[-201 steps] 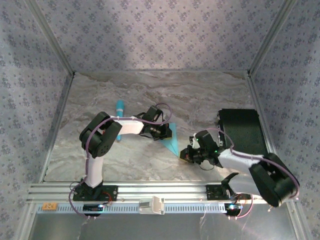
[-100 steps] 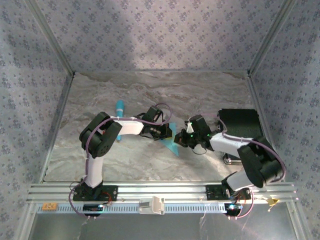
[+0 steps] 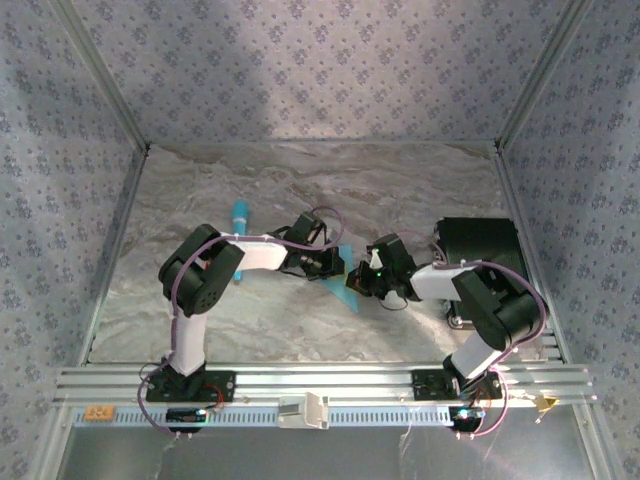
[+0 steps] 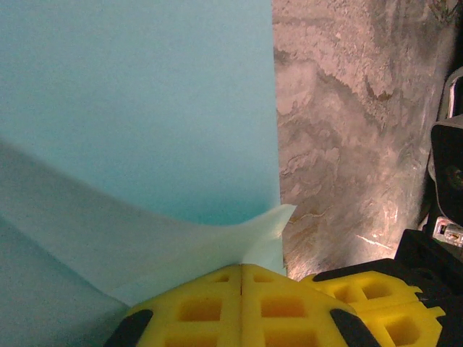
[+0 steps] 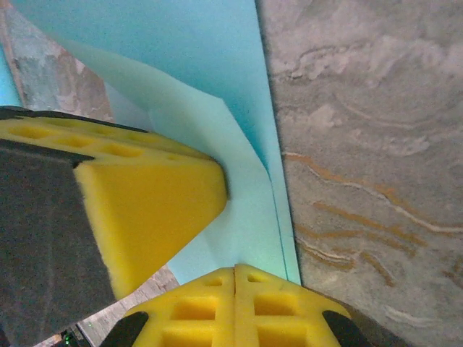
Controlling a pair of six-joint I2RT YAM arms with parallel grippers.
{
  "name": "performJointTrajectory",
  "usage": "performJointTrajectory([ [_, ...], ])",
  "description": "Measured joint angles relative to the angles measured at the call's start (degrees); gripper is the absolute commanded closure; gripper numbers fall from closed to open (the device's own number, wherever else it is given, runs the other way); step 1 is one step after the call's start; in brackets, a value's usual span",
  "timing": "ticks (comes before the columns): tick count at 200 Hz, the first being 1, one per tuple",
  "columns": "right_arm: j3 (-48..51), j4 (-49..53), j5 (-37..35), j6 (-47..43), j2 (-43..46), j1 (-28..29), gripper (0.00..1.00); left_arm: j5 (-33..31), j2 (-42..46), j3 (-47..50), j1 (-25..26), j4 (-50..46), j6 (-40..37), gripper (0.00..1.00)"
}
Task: Fold a paper plane with a square sheet of paper (pick it up from the middle)
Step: Fourth fold the wing at the center of the table.
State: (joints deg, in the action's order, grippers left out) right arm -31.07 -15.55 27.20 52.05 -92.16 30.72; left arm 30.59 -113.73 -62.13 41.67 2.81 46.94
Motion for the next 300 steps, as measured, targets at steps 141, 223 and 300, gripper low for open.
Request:
performJointTrajectory([
  [141, 1.75, -4.0, 0.11, 1.27, 0.13, -0.09, 1.0, -1.03, 3.15, 1.97, 2.38, -4.76, -0.83, 1.0],
  [223, 1.9, -4.57, 0.44, 1.27, -0.13, -0.09, 1.0, -3.06, 2.99, 0.42, 2.6, -7.58, 0.28, 1.0],
  [300, 2.01, -5.09, 0.68, 1.07, -0.26, -0.22, 1.0, -4.31, 3.48, 0.22, 0.79, -7.13, 0.68, 0.99],
])
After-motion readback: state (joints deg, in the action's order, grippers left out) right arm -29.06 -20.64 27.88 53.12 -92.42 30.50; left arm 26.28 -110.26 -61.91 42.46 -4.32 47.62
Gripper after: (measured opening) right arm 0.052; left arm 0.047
